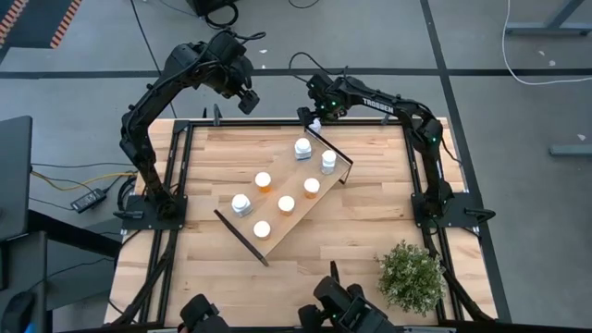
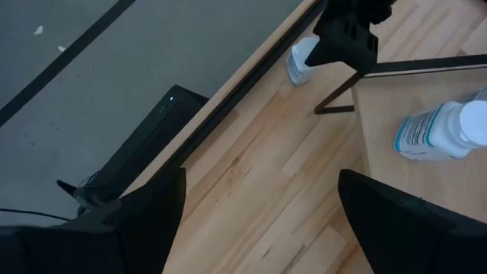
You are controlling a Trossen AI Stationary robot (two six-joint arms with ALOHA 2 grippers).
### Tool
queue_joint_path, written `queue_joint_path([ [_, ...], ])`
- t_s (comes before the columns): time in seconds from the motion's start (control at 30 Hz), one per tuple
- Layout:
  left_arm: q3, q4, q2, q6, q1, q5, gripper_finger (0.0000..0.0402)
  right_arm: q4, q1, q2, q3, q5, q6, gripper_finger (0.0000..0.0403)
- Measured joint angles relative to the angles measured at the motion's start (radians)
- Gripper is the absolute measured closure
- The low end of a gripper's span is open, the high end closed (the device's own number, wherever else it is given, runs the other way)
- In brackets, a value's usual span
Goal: Pick and place medicine bottles onto shelf by color
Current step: Put the white pill bottle on the shelf
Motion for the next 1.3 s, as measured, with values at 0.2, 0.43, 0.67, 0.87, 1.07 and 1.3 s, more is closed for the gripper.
queue_joint_path([
  [0.2,0.0,0.0,0.0,0.0,0.0,0.0,0.0054,-0.01,-0.015,0.0,-0.001,0.005,0.003,0.0086],
  [0.43,0.0,0.001,0.0,0.0,0.0,0.0,0.0054,0.014,-0.014,0.0,-0.015,0.066,-0.016,0.0086],
  [0.67,0.0,0.001,0.0,0.0,0.0,0.0,0.0054,0.057,-0.015,-0.001,-0.089,0.066,-0.006,0.0086],
  [0.87,0.0,0.001,0.0,0.0,0.0,0.0,0.0054,0.107,-0.009,-0.001,-0.148,0.068,0.025,0.0086],
  [1.07,0.0,0.001,0.0,-0.001,0.0,0.0,0.0054,0.132,-0.008,-0.001,-0.156,0.064,0.036,0.0086],
  [1.3,0.0,0.001,0.0,0.0,0.0,0.0,0.0054,0.144,-0.008,-0.001,-0.156,0.061,0.037,0.011],
])
